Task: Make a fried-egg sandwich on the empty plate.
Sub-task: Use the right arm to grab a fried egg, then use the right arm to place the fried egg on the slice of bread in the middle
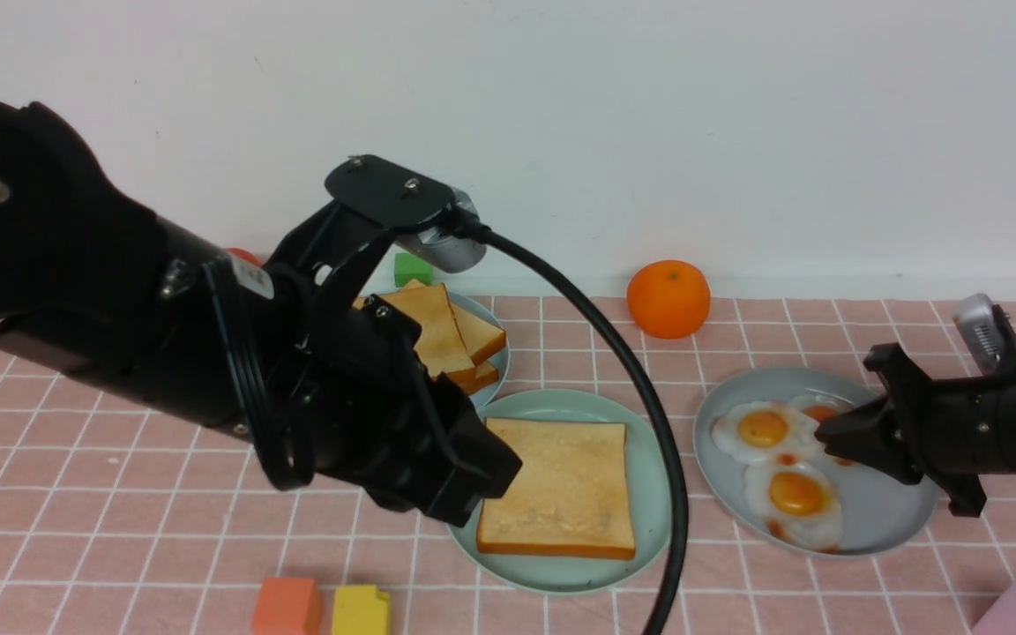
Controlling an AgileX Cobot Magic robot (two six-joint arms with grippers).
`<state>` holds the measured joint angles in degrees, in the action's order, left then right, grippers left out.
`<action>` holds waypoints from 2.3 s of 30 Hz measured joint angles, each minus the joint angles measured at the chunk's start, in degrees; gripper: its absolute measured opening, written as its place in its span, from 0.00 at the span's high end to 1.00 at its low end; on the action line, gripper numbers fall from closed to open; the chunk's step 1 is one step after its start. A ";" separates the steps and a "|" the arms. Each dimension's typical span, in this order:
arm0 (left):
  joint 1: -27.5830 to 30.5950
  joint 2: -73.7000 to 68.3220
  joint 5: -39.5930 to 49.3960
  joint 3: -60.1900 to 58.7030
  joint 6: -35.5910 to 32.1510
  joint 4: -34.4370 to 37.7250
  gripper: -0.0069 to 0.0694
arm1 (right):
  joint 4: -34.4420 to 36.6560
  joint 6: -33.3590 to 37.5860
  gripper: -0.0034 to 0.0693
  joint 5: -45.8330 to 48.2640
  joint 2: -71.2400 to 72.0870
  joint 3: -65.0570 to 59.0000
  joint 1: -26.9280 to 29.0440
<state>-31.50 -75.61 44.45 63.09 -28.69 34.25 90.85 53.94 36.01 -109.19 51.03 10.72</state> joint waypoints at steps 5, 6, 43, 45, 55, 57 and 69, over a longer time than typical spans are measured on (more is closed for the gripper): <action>0.00 0.00 0.00 0.00 0.00 0.00 0.60 | -0.05 0.00 0.85 0.00 0.00 0.00 0.00; 0.00 0.00 0.00 0.00 0.00 0.00 0.60 | -0.05 0.00 0.85 0.00 0.00 0.00 0.00; 0.00 0.00 -10.47 0.00 20.43 -16.54 0.60 | 3.88 6.61 0.85 13.91 0.73 0.00 -18.45; 0.00 0.00 -10.47 0.00 20.87 -16.74 0.60 | 5.63 8.17 0.85 13.45 -0.92 0.00 -18.50; 0.00 0.00 -9.84 0.00 21.87 -16.79 0.60 | 7.05 10.48 0.85 12.17 -5.50 4.04 -19.63; 0.00 0.00 -9.84 -0.01 21.87 -16.79 0.60 | 7.11 10.48 0.85 12.07 -5.56 4.73 -19.70; 0.00 0.00 -9.49 -0.01 21.93 -16.79 0.60 | 7.33 10.48 0.85 8.92 -5.56 7.34 -19.69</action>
<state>-31.50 -75.61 34.95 63.08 -6.76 17.46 98.18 64.42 44.93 -114.75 58.37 -8.98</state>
